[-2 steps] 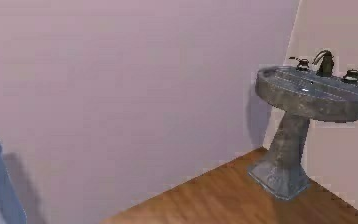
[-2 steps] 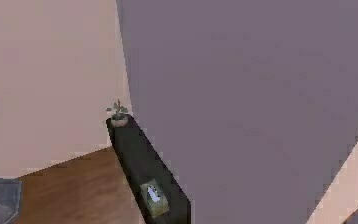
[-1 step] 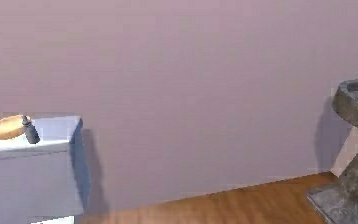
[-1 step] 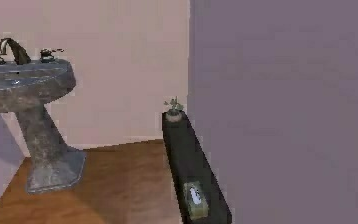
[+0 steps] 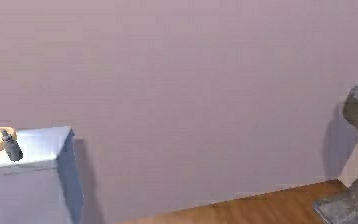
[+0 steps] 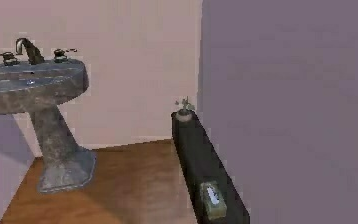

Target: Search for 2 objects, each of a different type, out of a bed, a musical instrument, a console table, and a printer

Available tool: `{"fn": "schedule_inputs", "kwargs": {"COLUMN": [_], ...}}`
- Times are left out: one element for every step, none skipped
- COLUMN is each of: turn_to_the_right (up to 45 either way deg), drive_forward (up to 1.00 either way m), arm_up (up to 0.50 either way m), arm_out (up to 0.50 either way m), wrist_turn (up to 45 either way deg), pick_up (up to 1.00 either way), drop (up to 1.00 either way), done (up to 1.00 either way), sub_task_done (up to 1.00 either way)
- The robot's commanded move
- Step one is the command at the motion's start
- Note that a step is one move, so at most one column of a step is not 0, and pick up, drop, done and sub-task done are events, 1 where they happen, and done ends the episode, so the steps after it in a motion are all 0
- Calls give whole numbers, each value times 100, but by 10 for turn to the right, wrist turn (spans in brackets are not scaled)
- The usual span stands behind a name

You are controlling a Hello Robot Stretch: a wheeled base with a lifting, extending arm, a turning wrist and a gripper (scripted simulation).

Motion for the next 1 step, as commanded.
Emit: {"fn": "schedule_inputs", "kwargs": {"turn_to_the_right": [450], "drive_forward": [0], "arm_up": [0], "arm_out": [0], "wrist_turn": [0], "pick_up": [0], "drop": [0], "done": [0], "sub_task_done": [0]}}
